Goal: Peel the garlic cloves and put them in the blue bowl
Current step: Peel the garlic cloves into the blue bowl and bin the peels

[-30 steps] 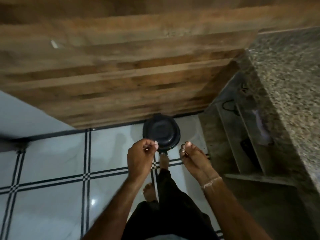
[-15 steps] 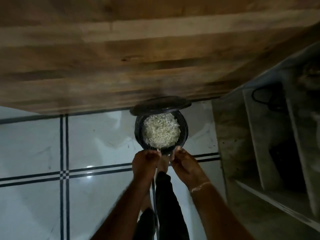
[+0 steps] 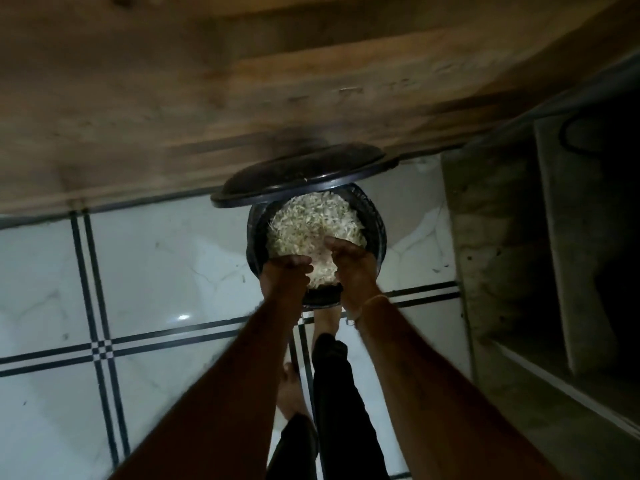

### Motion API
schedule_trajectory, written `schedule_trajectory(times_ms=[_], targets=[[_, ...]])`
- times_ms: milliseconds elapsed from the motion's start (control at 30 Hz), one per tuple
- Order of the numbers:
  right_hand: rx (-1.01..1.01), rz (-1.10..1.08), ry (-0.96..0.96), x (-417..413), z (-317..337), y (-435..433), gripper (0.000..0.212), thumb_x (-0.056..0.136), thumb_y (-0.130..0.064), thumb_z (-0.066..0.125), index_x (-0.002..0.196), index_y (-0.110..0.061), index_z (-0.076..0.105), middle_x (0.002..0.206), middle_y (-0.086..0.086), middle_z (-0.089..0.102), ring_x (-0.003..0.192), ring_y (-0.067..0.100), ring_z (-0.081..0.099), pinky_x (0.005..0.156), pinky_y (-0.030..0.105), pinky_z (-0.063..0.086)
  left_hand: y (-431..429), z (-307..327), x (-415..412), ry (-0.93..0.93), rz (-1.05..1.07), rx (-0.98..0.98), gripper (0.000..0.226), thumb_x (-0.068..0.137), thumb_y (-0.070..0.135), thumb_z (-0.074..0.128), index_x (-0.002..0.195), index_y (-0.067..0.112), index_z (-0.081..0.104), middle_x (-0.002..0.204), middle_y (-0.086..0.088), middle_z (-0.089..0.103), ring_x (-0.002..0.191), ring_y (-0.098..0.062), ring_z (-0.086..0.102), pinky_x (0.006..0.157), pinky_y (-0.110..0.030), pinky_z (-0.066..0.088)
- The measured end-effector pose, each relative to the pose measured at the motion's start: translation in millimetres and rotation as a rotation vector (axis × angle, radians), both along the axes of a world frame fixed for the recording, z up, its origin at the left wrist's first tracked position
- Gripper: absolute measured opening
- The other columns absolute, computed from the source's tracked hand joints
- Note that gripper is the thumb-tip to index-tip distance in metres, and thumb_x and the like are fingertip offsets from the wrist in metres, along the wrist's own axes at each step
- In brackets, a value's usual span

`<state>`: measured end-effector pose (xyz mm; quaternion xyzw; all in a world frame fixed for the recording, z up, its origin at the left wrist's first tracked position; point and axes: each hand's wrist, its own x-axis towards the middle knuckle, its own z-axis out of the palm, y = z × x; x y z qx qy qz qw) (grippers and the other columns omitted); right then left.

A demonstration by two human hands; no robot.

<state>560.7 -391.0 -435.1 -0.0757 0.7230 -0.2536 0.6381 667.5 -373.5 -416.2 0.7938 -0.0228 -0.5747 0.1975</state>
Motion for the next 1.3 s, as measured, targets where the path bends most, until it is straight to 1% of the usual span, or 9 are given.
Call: schedule_trajectory(times_ms=[100,167,233,333,400,533,667,967,1300], targets=[[-0.094,0.11,-0.023,14.0,12.7,4.9,0.034,0.106,-0.009,0.057,0.137,-0.02,0.066,0.125,-0.007,0.066,0.107,0.001,0.063,0.08,0.006,0.051,-9.5,13.2,-8.2,0.251,0.25,0.04,0.034,0.112,0.024,0.044,0.141,0.012,0.056,0.12,-0.018,0.065,0.094,-0.026,0.061,0.073,-0.032,0.049],[-0.102,0.199,-0.08,22.0,15.0,14.9,0.037,0.106,-0.016,0.057,0.135,-0.038,0.065,0.139,-0.003,0.063,0.127,0.015,0.061,0.108,0.029,0.051,-16.6,22.5,-13.4,0.42,0.426,0.022,0.04,0.109,0.033,0.051,0.142,0.01,0.055,0.135,-0.017,0.062,0.108,-0.027,0.061,0.098,-0.041,0.051],[-0.102,0.263,0.001,19.9,12.4,21.3,0.038,0.107,-0.02,0.056,0.137,-0.043,0.062,0.137,0.003,0.063,0.121,0.022,0.063,0.109,0.044,0.051,-17.2,36.0,-18.5,0.452,0.444,-0.01,0.037,0.108,0.033,0.055,0.139,0.013,0.057,0.133,-0.01,0.063,0.105,-0.024,0.063,0.097,-0.045,0.053],[-0.089,0.254,-0.039,22.9,45.2,22.1,0.045,0.102,-0.055,0.054,0.147,-0.05,0.052,0.146,-0.003,0.055,0.127,0.021,0.056,0.112,0.042,0.048,-12.9,62.6,-19.7,0.482,0.523,-0.019,0.033,0.109,0.036,0.049,0.132,0.014,0.06,0.136,-0.011,0.063,0.117,-0.03,0.061,0.1,-0.047,0.049],[-0.104,0.38,-0.005,21.7,69.4,28.7,0.04,0.106,-0.045,0.052,0.145,-0.044,0.056,0.15,0.0,0.055,0.131,0.023,0.055,0.114,0.039,0.044,-8.2,85.3,-16.6,0.542,0.498,-0.062,0.039,0.11,0.035,0.048,0.139,0.013,0.061,0.144,-0.008,0.061,0.132,-0.03,0.057,0.112,-0.045,0.044],[-0.092,0.208,0.014,-12.4,139.4,47.4,0.035,0.111,-0.026,0.05,0.143,-0.016,0.06,0.137,0.01,0.063,0.119,0.022,0.061,0.097,0.027,0.054,11.9,154.7,-14.2,0.362,0.176,-0.175,0.029,0.109,0.027,0.048,0.134,0.023,0.065,0.137,-0.001,0.061,0.122,-0.02,0.056,0.081,-0.032,0.049],[-0.299,0.232,0.045,-33.0,257.2,91.2,0.028,0.112,-0.019,0.045,0.134,-0.016,0.062,0.115,-0.007,0.066,0.091,-0.011,0.065,0.07,0.002,0.047,50.3,233.6,-21.4,0.07,-0.261,-0.325,0.021,0.106,0.024,0.058,0.124,0.023,0.069,0.138,-0.005,0.064,0.121,-0.022,0.061,0.107,-0.038,0.049],[-0.572,0.149,0.508,-128.6,418.0,244.8,0.042,0.107,-0.054,0.044,0.134,-0.03,0.066,0.126,-0.016,0.068,0.114,-0.007,0.061,0.1,0.025,0.053,161.3,405.2,-120.9,-0.109,-1.066,-0.711,0.041,0.103,0.037,0.061,0.142,0.026,0.061,0.143,0.003,0.063,0.132,-0.014,0.056,0.103,-0.024,0.043],[-0.572,-0.06,0.918,-331.4,491.2,374.0,0.039,0.109,-0.047,0.044,0.135,-0.027,0.065,0.132,-0.011,0.062,0.122,0.008,0.059,0.102,0.033,0.051,234.8,486.9,-321.8,-0.131,-1.436,-1.092,0.036,0.1,0.032,0.066,0.135,0.026,0.067,0.138,0.003,0.064,0.127,-0.015,0.058,0.1,-0.023,0.042]])
